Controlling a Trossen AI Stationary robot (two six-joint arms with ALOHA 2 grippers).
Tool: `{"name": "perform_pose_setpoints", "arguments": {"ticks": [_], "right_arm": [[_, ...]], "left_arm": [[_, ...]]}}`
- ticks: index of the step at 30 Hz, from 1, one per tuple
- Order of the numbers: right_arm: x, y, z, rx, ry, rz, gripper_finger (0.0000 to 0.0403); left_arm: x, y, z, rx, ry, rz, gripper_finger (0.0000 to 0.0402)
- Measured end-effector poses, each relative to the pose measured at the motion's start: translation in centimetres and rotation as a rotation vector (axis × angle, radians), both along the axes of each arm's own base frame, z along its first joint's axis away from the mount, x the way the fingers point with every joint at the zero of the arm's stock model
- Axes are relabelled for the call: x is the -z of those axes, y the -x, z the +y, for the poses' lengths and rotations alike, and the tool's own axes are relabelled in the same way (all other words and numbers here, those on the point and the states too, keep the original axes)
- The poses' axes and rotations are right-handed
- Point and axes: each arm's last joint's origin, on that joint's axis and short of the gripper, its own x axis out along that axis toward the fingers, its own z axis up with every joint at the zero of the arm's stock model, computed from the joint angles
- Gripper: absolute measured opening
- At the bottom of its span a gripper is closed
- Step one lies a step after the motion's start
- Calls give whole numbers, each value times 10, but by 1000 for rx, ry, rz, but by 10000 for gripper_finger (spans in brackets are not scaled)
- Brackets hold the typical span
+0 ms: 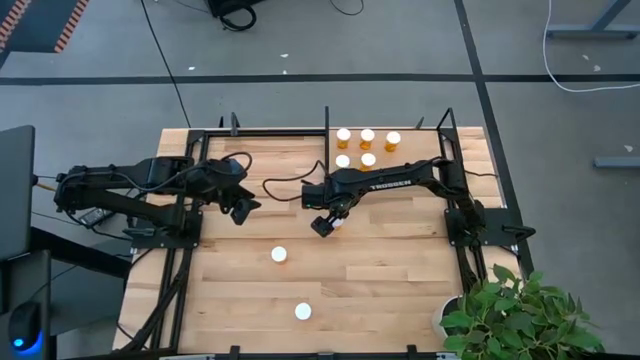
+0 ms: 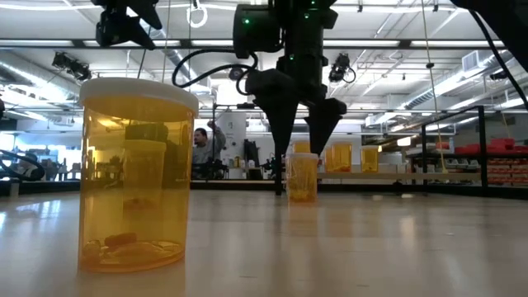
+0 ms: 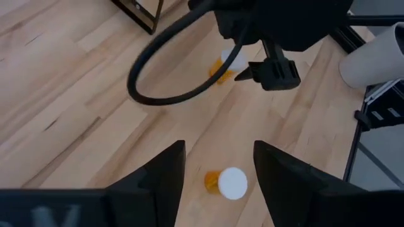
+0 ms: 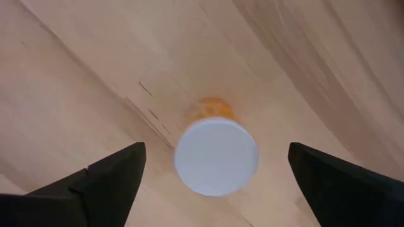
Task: Pick and place medicine bottles onto shelf by color
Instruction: Put the orange pill bottle on the shelf
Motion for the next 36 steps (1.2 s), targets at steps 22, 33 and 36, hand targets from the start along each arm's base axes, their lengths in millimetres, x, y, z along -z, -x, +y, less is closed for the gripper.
{"name": "perform_pose_setpoints", "arguments": {"ticks": [22,33,36], "right_arm": [[0,1,-11,92,-64,2,362],[11,5,-16,134,-129,28,362],[18,8,-13,129,-138,46,362]], "left_arm": [[-1,-1,1,-23,-23,-10,189],[-1,-1,1,-23,-23,-10,187],[-1,-1,1,-24,-23,-10,184]]}}
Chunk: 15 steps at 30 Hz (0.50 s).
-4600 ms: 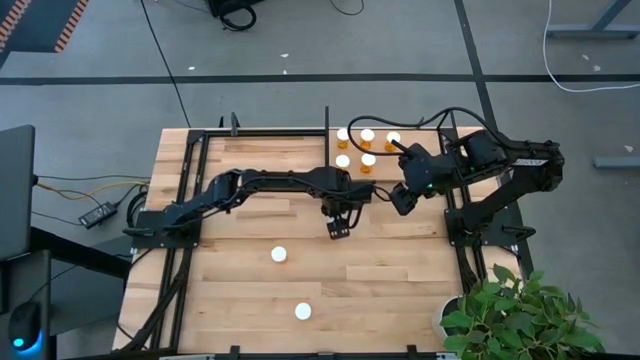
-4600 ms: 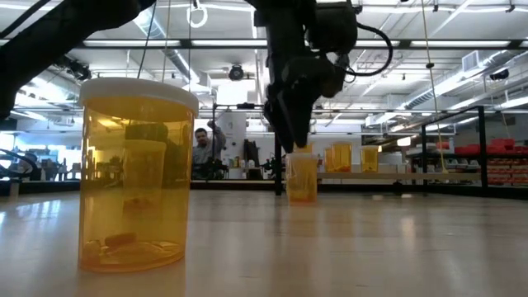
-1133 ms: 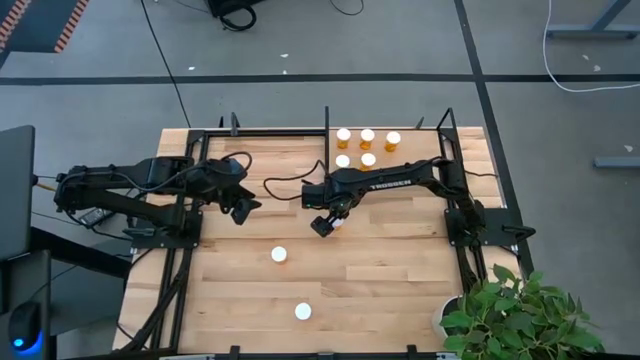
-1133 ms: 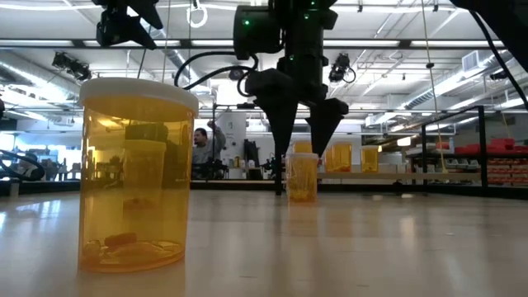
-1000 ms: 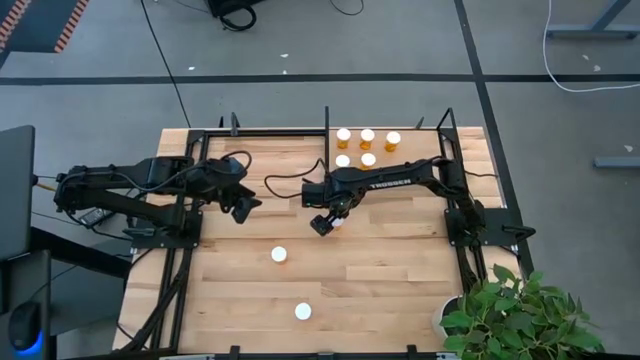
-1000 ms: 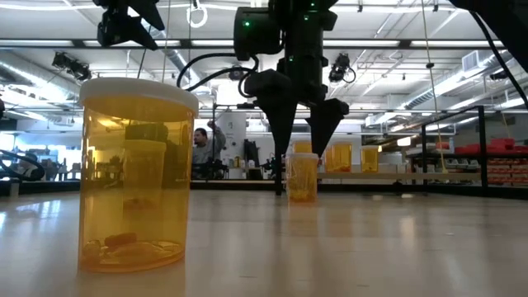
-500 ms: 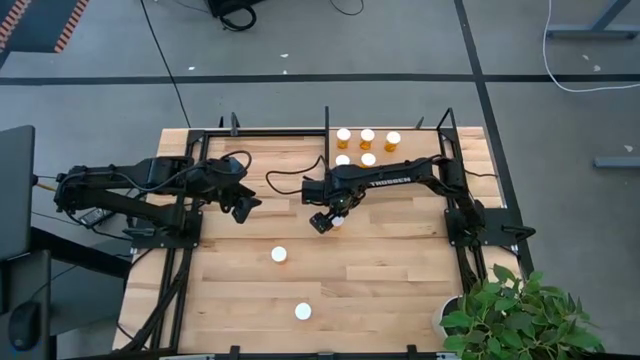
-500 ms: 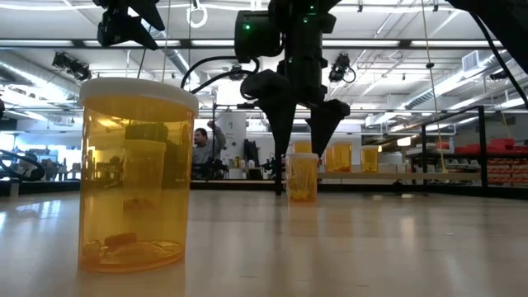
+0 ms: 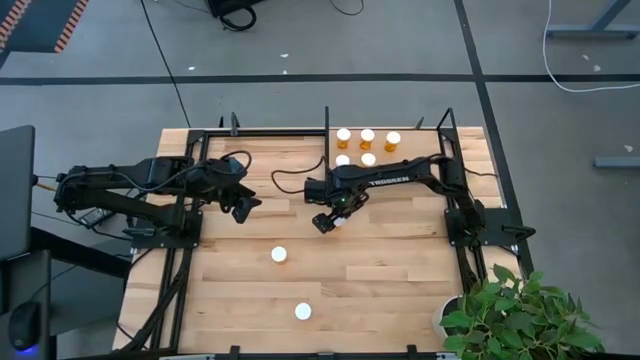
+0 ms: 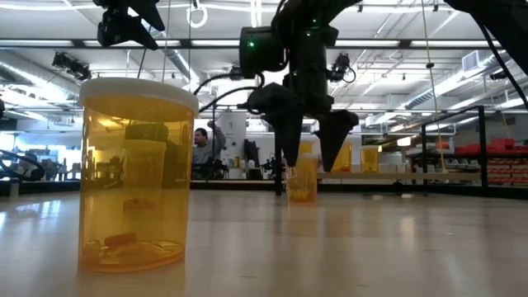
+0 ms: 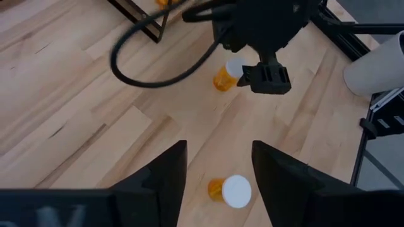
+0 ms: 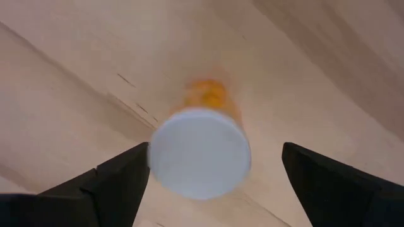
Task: Pick and place medicine bottles onto shelf by color
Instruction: Put the orange pill bottle on the shelf
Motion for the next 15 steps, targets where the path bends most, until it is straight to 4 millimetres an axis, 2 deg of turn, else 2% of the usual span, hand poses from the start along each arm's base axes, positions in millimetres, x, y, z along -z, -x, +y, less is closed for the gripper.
{"name": "perform_pose_setpoints", "arguments": {"ticks": [15], "right_arm": [[0,-6,10,-13,22,-54,362]], "left_arm": [[0,0,0,-1,1,0,178]]}}
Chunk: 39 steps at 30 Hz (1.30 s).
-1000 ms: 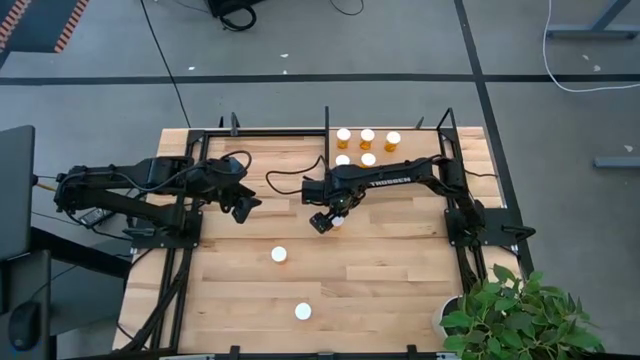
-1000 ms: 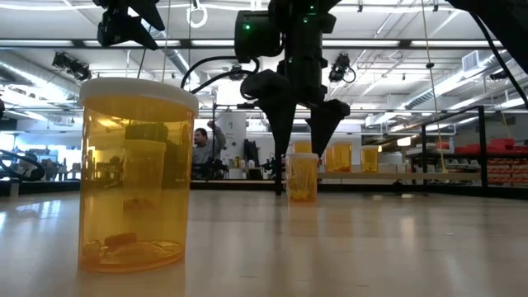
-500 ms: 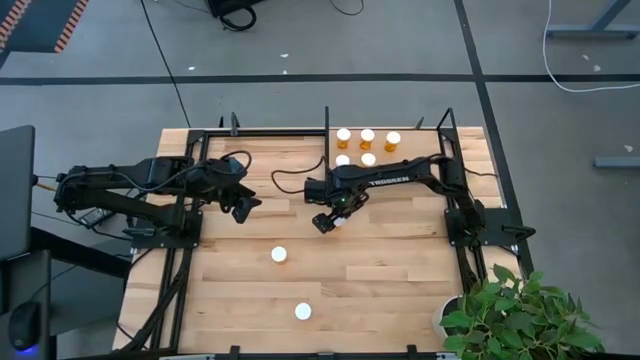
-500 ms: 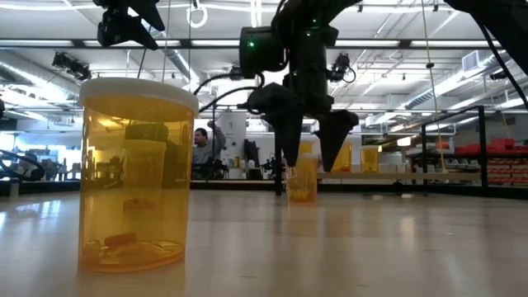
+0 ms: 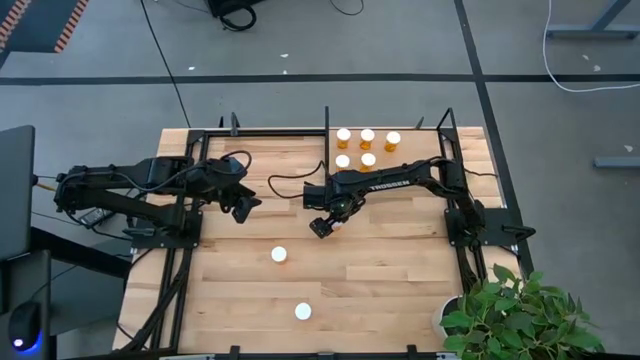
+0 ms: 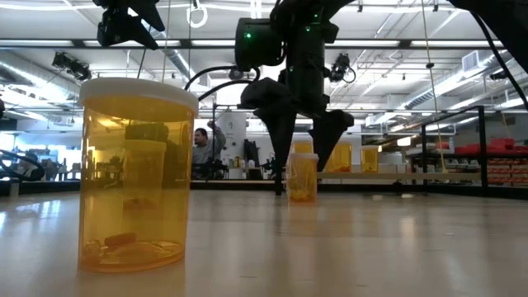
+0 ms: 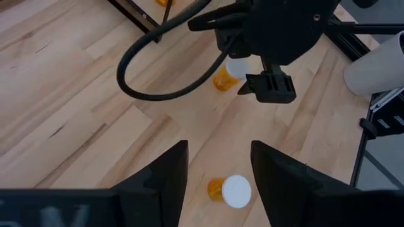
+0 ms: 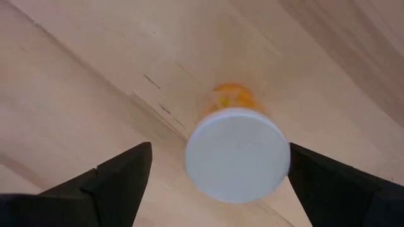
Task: Pick and place medicine bottles onto shelf by color
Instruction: Put the orange pill bottle on the shelf
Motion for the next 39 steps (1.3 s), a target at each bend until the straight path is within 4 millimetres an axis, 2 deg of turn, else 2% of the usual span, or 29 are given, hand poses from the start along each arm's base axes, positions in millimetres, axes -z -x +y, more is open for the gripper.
{"name": "perform_pose_setpoints", "arguments": {"ticks": [9,27,34,39], "right_arm": [[0,0,-1,-19,27,-3,351],[0,0,-1,-56,44,-6,231],[-3,7,-2,-101,36,44,233],[-23,25,-1,-175,23,119,235]], "left_arm": [[0,0,0,0,0,0,177],[0,0,1,-13,-14,1,172],[0,0,1,-13,-14,1,173],[0,0,1,-16,-11,1,173]]}}
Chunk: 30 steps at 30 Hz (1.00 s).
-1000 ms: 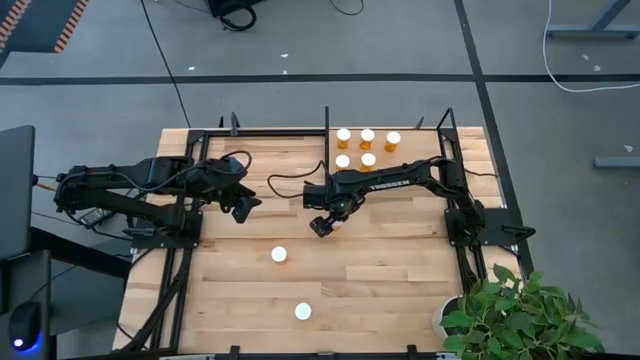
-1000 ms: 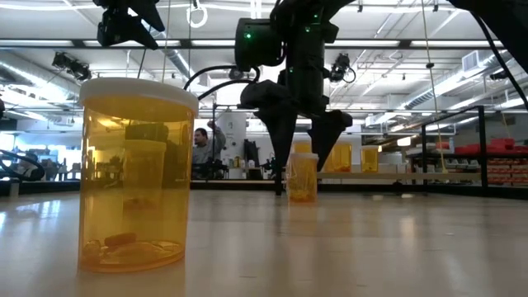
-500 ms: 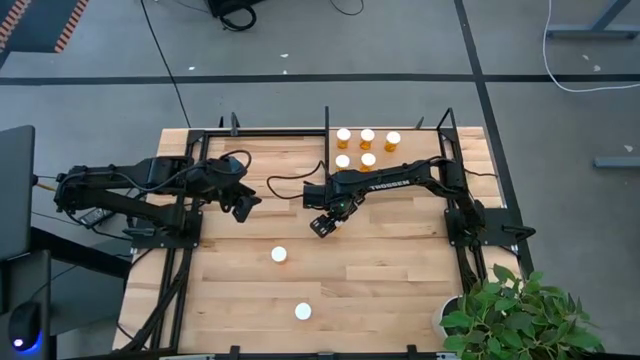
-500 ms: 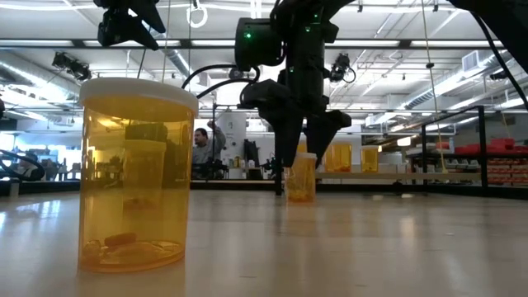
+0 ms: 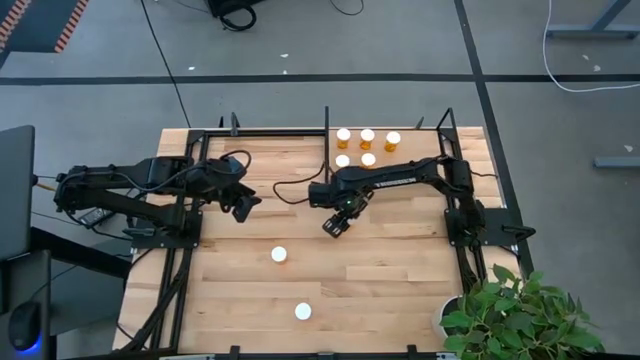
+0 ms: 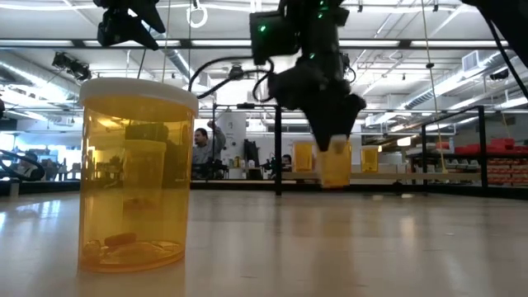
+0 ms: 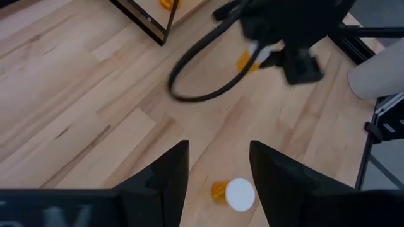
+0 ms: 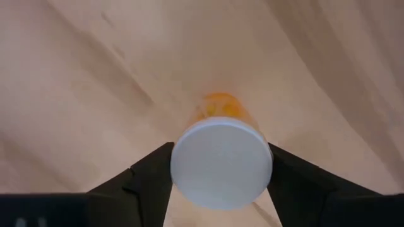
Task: Pick and place medicine bottles onto shelf by color
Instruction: Put the orange pill bottle on the shelf
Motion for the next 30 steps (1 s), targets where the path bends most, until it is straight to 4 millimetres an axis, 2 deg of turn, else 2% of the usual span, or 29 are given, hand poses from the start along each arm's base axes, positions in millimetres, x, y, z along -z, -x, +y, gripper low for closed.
{"name": "perform_pose_setpoints", "arguments": {"ticks": [6,10,15,23,30], "right_arm": [[-36,23,-10,-38,38,-8,233],[-62,42,-30,15,98,-31,233],[-83,69,-58,96,102,14,233],[-97,100,-99,187,101,41,233],[-89,130,-127,255,104,57,233]], "left_arm": [[0,0,0,0,0,4,174],[0,0,0,0,1,4,174],[0,0,0,-2,2,4,172],[0,0,0,-9,11,2,172],[0,0,-7,20,20,2,172]]}}
